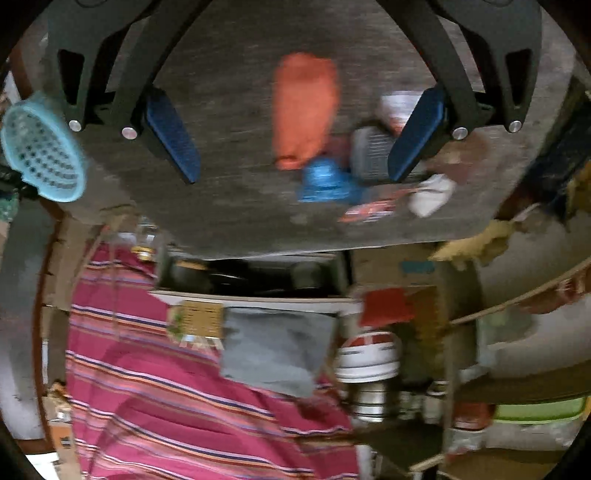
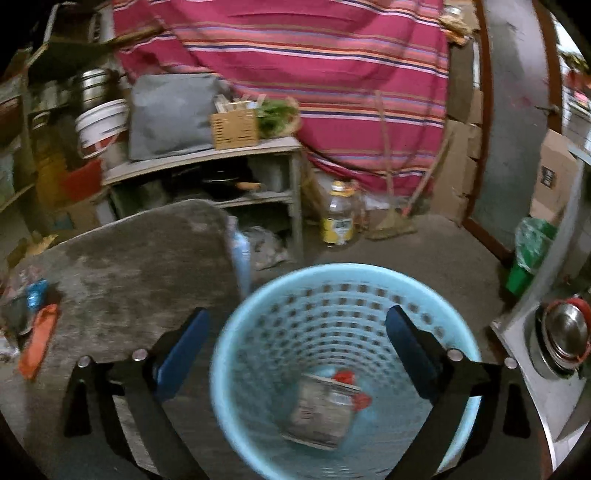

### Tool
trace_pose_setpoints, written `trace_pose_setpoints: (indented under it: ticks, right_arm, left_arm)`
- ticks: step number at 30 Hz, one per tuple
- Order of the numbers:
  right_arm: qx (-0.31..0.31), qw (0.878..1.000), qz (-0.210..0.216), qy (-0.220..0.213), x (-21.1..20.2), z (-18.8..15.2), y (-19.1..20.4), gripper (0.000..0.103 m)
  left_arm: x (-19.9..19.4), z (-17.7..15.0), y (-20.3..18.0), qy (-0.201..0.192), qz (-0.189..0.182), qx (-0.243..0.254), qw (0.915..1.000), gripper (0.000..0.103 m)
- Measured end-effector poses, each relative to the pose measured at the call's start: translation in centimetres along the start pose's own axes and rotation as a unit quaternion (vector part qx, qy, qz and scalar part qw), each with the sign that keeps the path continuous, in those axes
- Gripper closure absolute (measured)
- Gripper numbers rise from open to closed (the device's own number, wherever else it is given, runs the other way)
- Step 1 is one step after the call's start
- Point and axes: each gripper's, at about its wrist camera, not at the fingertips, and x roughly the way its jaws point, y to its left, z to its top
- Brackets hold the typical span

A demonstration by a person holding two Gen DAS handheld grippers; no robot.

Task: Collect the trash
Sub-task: 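Grasp the crumpled brown paper with the left tool while the right tool approaches the orange wrapper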

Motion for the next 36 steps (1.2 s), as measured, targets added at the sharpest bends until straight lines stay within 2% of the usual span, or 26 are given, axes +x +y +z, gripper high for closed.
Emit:
trace_pose_setpoints:
  ticks: [2, 7, 12, 15, 21, 26, 32, 36]
  right_arm:
    - [-0.013, 1.0, 0.012, -0.005, -0.2, 0.1, 2.4, 0.007]
    - [-0.018, 0.999, 0.045, -0.008, -0.1, 0.0, 7.0, 0.006]
    - [-0.035, 0.997, 0.065, 0.0, 0.6, -0.3, 11.6, 0.006]
    - [-0.055, 0.996, 0.067, 0.004, 1.2, -0.7, 14.5, 0.006]
    - [-0.079, 0.994, 0.078, 0.012, 2.0, -1.3, 18.7, 0.005]
    - [-0.086, 0.993, 0.083, 0.022, 2.6, -1.6, 20.7, 0.004]
    - [-0.078, 0.994, 0.071, 0.029, 3.6, -1.9, 21.7, 0.005]
    - [-0.088, 0.993, 0.069, 0.033, 3.9, -2.2, 22.6, 0.005]
  left_arm:
    - [0.0, -0.4, 2.7, 0.005, 0.024, -0.002, 0.9997, 0.005]
    - [0.6, -1.9, 8.5, 0.031, 0.05, -0.031, 0.9978, 0.005]
    - [1.1, -4.2, 13.0, 0.053, 0.067, -0.052, 0.995, 0.005]
    - [1.7, -5.1, 14.9, 0.07, 0.059, -0.056, 0.9942, 0.005]
    - [2.4, -6.0, 17.8, 0.08, 0.065, -0.071, 0.9922, 0.005]
    - [3.2, -6.8, 19.8, 0.092, 0.07, -0.086, 0.9896, 0.005]
    - [4.3, -7.5, 21.4, 0.117, 0.042, -0.107, 0.9864, 0.005]
    - [4.7, -7.5, 21.1, 0.122, 0.036, -0.093, 0.9875, 0.005]
